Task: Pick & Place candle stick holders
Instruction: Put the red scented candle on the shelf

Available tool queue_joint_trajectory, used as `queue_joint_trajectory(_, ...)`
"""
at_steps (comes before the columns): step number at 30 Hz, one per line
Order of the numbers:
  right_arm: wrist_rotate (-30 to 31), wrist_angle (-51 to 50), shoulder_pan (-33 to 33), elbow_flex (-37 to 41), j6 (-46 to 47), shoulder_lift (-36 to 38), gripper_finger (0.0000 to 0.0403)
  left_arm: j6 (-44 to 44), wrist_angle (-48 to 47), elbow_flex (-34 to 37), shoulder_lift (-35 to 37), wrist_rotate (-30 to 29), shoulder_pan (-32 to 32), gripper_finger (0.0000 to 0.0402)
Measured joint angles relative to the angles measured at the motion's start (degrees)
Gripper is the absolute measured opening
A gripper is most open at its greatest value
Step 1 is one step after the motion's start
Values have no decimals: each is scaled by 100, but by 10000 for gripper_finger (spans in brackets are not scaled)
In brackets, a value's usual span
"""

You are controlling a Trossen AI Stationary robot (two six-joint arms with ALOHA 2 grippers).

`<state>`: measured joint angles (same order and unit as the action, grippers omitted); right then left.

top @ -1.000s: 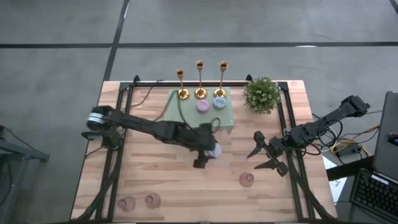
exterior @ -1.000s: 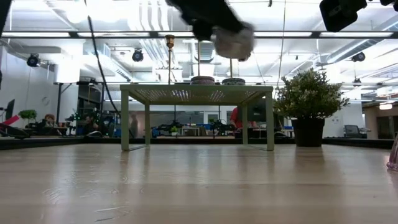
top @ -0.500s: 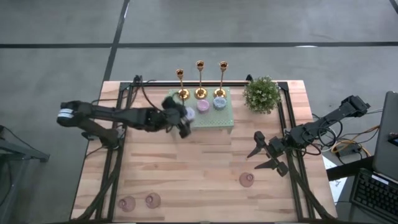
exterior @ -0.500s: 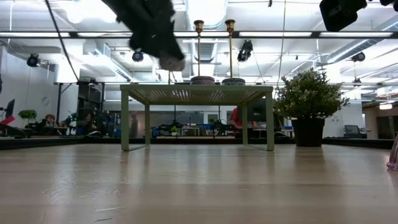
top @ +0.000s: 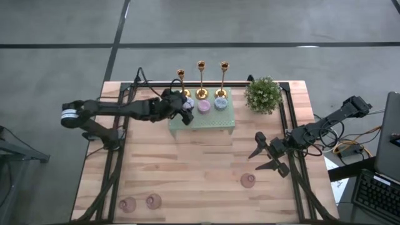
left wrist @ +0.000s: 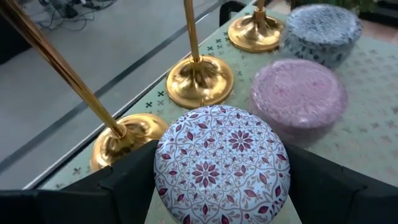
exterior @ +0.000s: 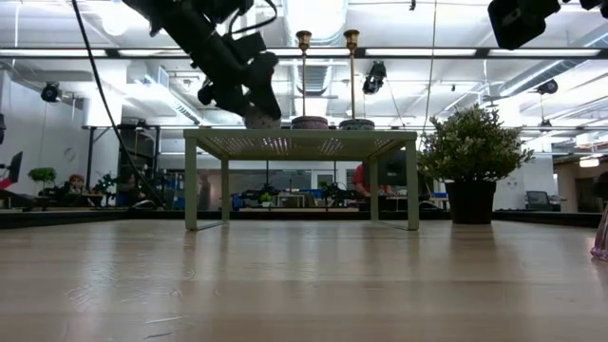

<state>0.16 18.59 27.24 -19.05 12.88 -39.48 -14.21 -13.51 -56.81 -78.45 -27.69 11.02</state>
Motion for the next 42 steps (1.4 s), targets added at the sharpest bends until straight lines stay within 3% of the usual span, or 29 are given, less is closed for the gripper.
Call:
queue_joint_trajectory(10, 0, 8, 0, 0, 20, 0, 228, -184, 123, -18, -430, -64, 22, 309)
queue_joint_trajectory(28, 0, 15, 0, 0, 20, 0, 228, -125, 168, -11, -457, -240, 7, 310)
queue_joint_trajectory(42, 0, 15, 0, 0, 17, 0, 228, -258, 2, -12, -436, -27, -2, 375)
